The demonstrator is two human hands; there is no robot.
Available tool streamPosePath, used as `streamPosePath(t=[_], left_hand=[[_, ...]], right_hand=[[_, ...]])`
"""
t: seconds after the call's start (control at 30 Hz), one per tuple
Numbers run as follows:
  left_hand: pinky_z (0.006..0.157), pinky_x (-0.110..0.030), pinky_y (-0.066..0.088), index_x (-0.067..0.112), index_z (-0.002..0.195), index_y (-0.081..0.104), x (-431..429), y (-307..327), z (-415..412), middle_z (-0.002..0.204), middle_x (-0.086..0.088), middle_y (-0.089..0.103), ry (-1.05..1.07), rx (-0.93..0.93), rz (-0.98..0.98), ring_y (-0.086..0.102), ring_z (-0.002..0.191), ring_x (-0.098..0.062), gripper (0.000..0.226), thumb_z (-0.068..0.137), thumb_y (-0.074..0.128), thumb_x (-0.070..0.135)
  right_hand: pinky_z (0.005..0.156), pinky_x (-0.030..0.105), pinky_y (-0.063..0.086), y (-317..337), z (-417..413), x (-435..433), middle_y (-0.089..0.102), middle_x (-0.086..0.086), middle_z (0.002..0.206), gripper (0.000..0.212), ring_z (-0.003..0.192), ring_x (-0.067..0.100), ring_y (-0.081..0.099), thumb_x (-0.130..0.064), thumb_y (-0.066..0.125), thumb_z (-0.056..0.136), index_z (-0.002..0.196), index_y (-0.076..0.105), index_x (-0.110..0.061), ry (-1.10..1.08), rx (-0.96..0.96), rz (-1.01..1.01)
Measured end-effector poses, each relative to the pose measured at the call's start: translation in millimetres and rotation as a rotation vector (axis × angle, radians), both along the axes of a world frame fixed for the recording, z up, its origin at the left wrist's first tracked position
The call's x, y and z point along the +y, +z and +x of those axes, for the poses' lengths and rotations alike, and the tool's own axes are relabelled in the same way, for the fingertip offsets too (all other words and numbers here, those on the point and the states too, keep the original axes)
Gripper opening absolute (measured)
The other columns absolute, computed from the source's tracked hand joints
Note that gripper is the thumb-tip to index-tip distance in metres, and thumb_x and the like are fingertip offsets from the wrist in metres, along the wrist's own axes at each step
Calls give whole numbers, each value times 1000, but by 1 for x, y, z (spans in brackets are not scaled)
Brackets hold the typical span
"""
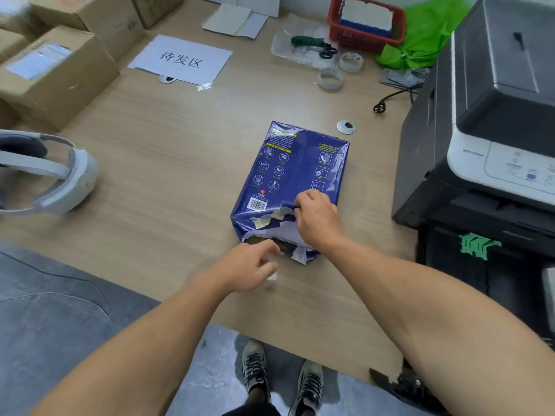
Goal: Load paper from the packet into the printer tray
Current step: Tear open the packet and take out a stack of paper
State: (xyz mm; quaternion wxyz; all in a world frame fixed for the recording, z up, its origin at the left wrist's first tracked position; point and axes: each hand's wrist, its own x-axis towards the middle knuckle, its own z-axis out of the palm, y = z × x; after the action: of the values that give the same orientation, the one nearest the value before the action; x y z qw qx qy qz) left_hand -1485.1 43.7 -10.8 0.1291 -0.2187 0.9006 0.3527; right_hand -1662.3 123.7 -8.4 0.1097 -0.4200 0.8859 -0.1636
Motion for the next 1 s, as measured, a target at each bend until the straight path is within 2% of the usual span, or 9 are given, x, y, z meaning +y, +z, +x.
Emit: streamPosePath(t=[0.13, 0.33, 0.43, 0.53, 0.63, 0.77, 0.87, 0.93, 1.0], left_hand=[[87, -41, 51, 22, 117, 62, 4, -4, -22, 111, -4, 73, 110, 28, -119, 64, 104, -28, 25, 97, 48, 29], [90, -37, 50, 7, 108, 73, 14, -20, -50, 113, -17, 72, 729, -72, 209, 63, 108, -35, 28, 95, 53, 22], [91, -38, 52, 9, 104, 74, 21, -25, -54, 114, -16, 70, 921, -62, 294, 63, 105, -36, 26, 94, 52, 18], [88, -36, 51, 14, 103, 73, 28, -24, -57, 115, -12, 69, 1044, 37, 320, 63, 101, -33, 26, 94, 49, 16], [90, -31, 43, 16, 116, 69, 30, -17, -56, 121, -8, 68, 1046, 143, 231, 61, 111, -30, 32, 95, 46, 10], [101, -30, 38, 15, 128, 65, 25, -9, -56, 130, -10, 62, 909, 267, 72, 56, 121, -28, 39, 95, 45, 6], [98, -30, 38, 13, 121, 66, 23, -8, -51, 128, -9, 62, 857, 263, 18, 57, 118, -28, 33, 97, 43, 7], [95, -33, 41, 11, 117, 67, 23, -8, -47, 123, -11, 67, 801, 247, 0, 59, 116, -31, 31, 97, 44, 8], [91, -34, 42, 11, 119, 66, 23, -8, -43, 121, -13, 69, 751, 221, -31, 59, 114, -33, 30, 97, 46, 10]], right_hand=[[92, 42, 39, 7, -9, -1, 56, 6, 120, 16, 116, 31, 47, -19, 48, 99, 107, 58, -11, -20, -15, -9], [92, 42, 41, 3, -12, 3, 56, 6, 122, 16, 118, 29, 47, -22, 50, 99, 107, 60, -13, -95, -107, -12], [94, 42, 41, 2, -11, 2, 55, 5, 123, 16, 119, 29, 46, -23, 50, 98, 107, 60, -14, -100, -120, -20], [95, 41, 39, 4, -8, 4, 55, 4, 124, 19, 120, 28, 45, -25, 52, 98, 111, 60, -15, -97, -99, -29], [91, 43, 42, 7, 1, 11, 56, 6, 119, 24, 112, 30, 48, -30, 56, 95, 114, 60, -15, -60, -15, -62], [72, 45, 50, 11, 23, 25, 60, 8, 97, 25, 87, 33, 56, -31, 55, 85, 100, 62, -12, 39, 142, -164], [63, 40, 48, 12, 42, 36, 61, 9, 91, 22, 77, 34, 59, -27, 54, 82, 95, 59, -11, 26, 56, -255], [54, 40, 50, 5, 57, 42, 63, 9, 86, 16, 74, 35, 63, -25, 55, 84, 90, 60, -11, 142, 34, -214], [52, 41, 52, -4, 65, 44, 63, 10, 86, 15, 76, 35, 64, -22, 56, 85, 90, 63, -9, 190, 18, -166]])
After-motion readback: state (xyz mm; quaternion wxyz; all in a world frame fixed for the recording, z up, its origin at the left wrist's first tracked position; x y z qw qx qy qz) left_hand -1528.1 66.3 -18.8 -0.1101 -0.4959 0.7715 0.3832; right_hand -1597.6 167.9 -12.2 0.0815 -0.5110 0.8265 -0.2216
